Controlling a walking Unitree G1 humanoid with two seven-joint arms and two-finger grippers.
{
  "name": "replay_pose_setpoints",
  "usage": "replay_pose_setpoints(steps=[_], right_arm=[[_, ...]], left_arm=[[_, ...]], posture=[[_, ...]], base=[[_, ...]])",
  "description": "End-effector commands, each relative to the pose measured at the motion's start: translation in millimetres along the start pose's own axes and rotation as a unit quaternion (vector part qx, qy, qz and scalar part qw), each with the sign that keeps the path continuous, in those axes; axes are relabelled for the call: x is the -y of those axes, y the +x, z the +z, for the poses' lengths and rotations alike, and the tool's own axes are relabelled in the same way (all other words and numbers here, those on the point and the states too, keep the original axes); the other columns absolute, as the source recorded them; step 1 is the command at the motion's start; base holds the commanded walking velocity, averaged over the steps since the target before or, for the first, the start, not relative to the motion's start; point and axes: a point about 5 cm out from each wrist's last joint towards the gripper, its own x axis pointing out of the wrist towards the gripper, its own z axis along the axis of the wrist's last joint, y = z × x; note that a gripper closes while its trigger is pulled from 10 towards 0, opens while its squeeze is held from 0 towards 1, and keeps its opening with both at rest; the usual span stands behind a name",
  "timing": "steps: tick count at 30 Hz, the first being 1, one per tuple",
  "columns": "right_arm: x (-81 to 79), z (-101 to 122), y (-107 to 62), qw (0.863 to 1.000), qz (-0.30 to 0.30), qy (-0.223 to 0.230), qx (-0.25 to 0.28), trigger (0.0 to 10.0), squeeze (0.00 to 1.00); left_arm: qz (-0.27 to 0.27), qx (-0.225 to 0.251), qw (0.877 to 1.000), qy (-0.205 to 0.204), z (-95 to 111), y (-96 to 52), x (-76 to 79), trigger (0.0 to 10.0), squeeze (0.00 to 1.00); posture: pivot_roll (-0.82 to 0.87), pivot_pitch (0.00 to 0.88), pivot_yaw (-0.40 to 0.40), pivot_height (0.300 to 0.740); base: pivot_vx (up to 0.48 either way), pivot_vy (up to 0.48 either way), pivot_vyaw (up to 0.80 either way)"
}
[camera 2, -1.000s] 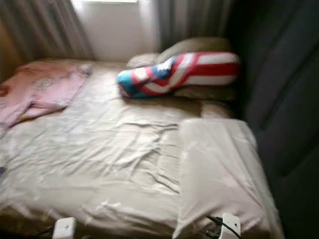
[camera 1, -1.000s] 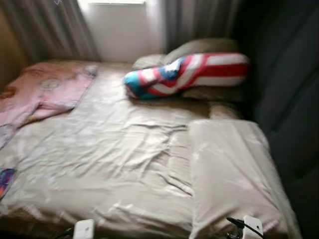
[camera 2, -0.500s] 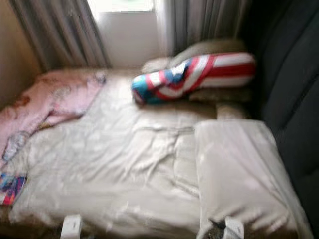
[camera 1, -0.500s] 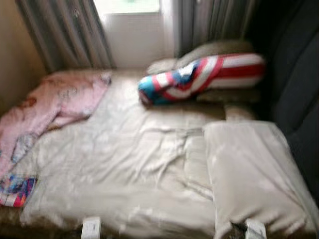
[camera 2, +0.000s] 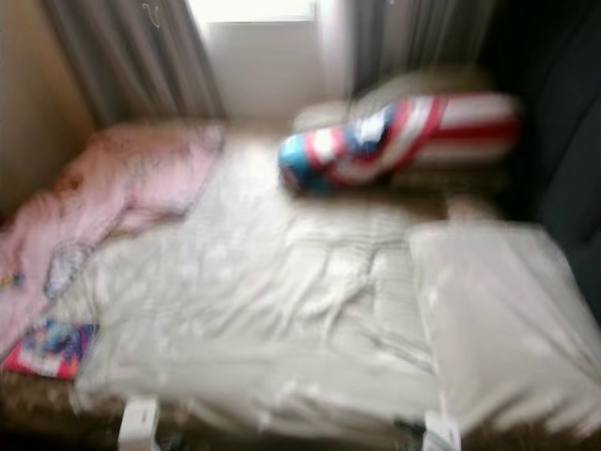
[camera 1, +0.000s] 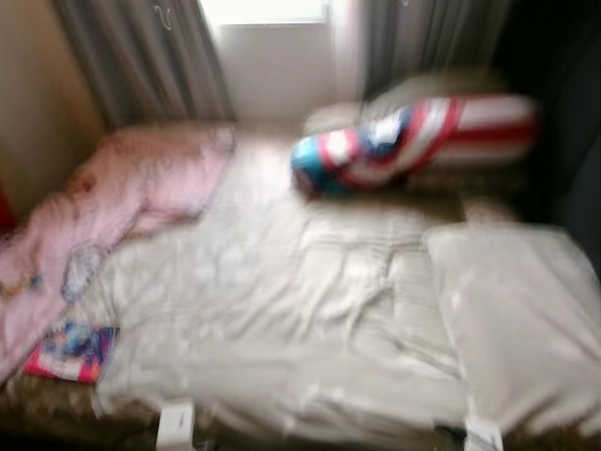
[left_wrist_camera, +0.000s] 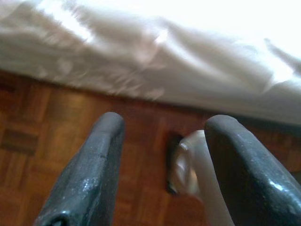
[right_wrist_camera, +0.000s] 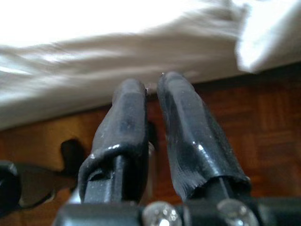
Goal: Clean up the room
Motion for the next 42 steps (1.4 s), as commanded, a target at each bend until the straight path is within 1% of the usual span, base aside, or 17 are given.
replay_pose_setpoints(steps=[1, 4, 17, 26, 29, 33, 42], right_arm=[[-8.4, 3.7, 1.9, 1.000, 0.012, 0.005, 0.006, 10.0, 0.00], [-3.2, 5.3, 1.4, 1.000, 0.011, 0.005, 0.008, 10.0, 0.00], [0.9, 6.9, 1.0, 1.000, 0.013, 0.000, 0.007, 10.0, 0.00], [6.8, 6.5, 0.0, 1.000, 0.008, -0.005, 0.004, 10.0, 0.00], [5.2, 6.7, 0.2, 1.000, 0.010, -0.005, 0.005, 10.0, 0.00], [-3.8, 5.7, 1.7, 1.000, 0.015, -0.008, 0.002, 10.0, 0.00], [-5.4, 6.3, 2.2, 1.000, 0.015, -0.008, 0.001, 10.0, 0.00]], left_arm=[[0.013, 0.001, 1.000, 0.003, 3.5, -0.2, -8.5, 10.0, 0.00], [0.013, 0.000, 1.000, 0.004, 3.0, -0.2, -8.0, 10.0, 0.00], [0.013, -0.003, 1.000, 0.003, 1.1, -0.2, -5.9, 10.0, 0.00], [0.014, -0.004, 1.000, 0.006, 0.5, -0.4, -6.1, 10.0, 0.00], [0.013, -0.005, 1.000, 0.006, -0.1, -0.5, -5.9, 10.0, 0.00], [0.013, -0.007, 1.000, 0.006, -1.4, -0.8, -5.7, 10.0, 0.00], [0.015, -0.006, 1.000, 0.001, -1.6, -0.7, -5.1, 10.0, 0.00]], posture=[[0.04, 0.000, 0.000, 0.740], [0.04, 0.000, -0.001, 0.740], [0.05, 0.000, -0.001, 0.740], [0.06, 0.000, -0.001, 0.740], [0.06, 0.000, 0.000, 0.740], [0.06, 0.000, -0.004, 0.740], [0.06, 0.000, -0.008, 0.740]], base=[[0.000, 0.480, 0.00], [0.000, 0.480, 0.00], [0.000, 0.480, 0.00], [0.000, 0.480, 0.00], [0.000, 0.480, 0.00], [0.000, 0.480, 0.00], [0.000, 0.480, 0.00]])
